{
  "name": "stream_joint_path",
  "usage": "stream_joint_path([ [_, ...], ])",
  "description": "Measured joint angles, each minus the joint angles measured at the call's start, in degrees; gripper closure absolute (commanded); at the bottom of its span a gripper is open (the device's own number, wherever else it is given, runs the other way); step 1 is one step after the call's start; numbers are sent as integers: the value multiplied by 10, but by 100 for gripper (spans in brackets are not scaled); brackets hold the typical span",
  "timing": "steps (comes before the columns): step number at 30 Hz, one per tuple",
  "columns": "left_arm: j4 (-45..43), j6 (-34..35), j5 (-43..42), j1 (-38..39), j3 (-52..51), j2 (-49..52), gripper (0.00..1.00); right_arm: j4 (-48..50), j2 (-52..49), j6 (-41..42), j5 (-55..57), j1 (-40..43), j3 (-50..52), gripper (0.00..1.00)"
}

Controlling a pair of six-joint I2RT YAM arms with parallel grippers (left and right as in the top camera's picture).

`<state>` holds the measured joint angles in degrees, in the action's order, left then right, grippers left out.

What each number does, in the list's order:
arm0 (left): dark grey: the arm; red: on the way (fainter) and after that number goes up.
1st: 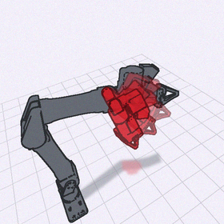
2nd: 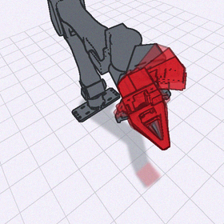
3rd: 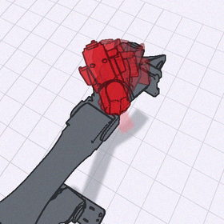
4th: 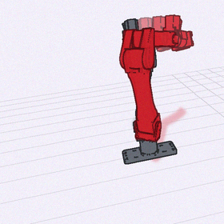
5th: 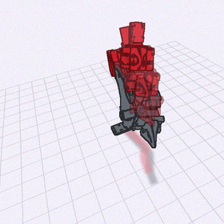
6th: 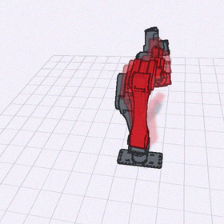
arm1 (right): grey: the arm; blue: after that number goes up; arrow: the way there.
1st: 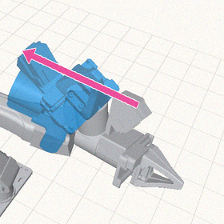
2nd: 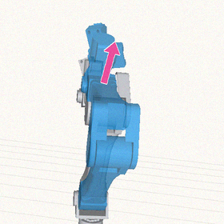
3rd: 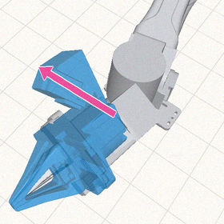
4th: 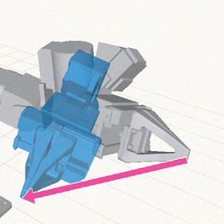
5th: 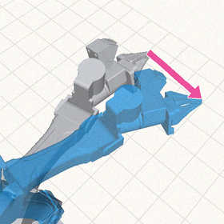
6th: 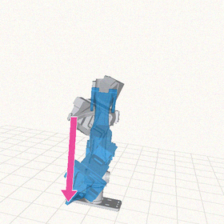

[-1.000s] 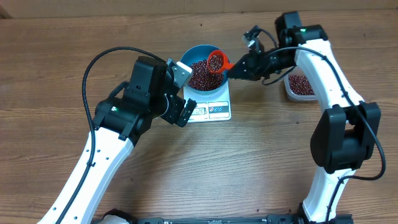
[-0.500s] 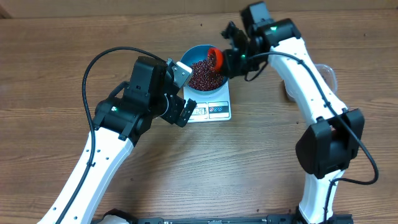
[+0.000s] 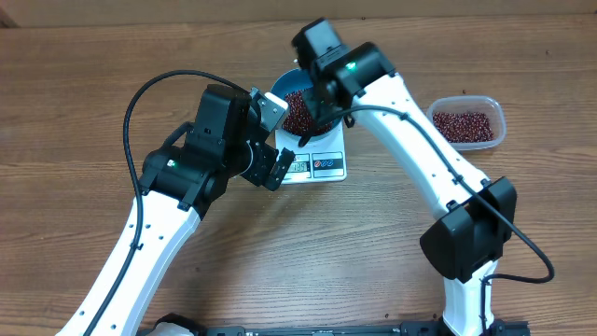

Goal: Scoop item into bowl and weigh 150g on scale

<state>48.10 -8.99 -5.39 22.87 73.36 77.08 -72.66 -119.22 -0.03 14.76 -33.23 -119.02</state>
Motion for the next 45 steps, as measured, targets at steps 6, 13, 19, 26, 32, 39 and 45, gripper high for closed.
stream_joint_path([
  [6,0,0,0,0,0,0,0,-1,0,0,60,-25,0,96],
  [13,0,0,0,0,0,0,0,-1,0,0,68,-23,0,96],
  [19,0,0,0,0,0,0,0,-5,17,0,7,11,0,96],
  [26,0,0,0,0,0,0,1,-54,135,0,-93,162,-3,96],
  [32,0,0,0,0,0,1,0,-113,171,-18,-166,320,-9,96],
  [39,0,0,0,0,0,2,0,-116,170,-77,-303,386,-9,96],
  [45,0,0,0,0,0,2,1,-83,164,-101,-384,340,-9,96],
])
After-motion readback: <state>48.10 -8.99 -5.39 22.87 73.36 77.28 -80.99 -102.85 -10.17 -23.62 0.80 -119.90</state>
